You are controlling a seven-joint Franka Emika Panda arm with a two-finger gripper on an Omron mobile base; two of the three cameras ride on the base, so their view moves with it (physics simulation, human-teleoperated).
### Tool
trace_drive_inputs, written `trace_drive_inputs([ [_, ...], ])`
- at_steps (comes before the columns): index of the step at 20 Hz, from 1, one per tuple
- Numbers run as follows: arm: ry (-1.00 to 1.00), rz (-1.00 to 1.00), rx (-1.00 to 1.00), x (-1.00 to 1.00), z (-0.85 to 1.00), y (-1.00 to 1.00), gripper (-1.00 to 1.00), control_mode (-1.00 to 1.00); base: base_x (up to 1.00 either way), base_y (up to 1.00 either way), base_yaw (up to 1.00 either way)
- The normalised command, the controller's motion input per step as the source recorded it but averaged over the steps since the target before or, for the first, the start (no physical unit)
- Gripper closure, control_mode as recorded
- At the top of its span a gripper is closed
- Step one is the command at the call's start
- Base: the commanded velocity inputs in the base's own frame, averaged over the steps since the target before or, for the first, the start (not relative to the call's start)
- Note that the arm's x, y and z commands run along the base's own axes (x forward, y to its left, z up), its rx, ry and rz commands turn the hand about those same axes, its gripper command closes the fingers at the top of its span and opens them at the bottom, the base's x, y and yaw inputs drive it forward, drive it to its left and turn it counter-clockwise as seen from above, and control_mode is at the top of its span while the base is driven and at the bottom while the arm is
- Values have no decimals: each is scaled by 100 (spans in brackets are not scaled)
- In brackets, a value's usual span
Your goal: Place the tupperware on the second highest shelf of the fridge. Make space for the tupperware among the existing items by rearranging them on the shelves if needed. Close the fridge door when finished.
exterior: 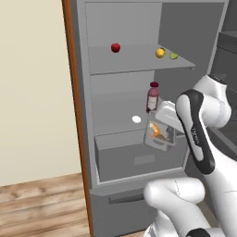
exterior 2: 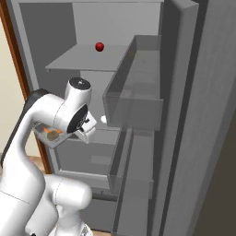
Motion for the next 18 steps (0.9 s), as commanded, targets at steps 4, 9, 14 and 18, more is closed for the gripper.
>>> trace_drive_inputs([
  [4,0,-2,-1,52,-59,8,100,-100,0,0,0],
  [9,0,-5,0,54,-40,3,100,-100,0,0,0],
  [14,7,-16,-2,38,-2,3,100,-100,0,0,0],
  [18,9,-27,-3,4,0,0,100,-100,0,0,0],
])
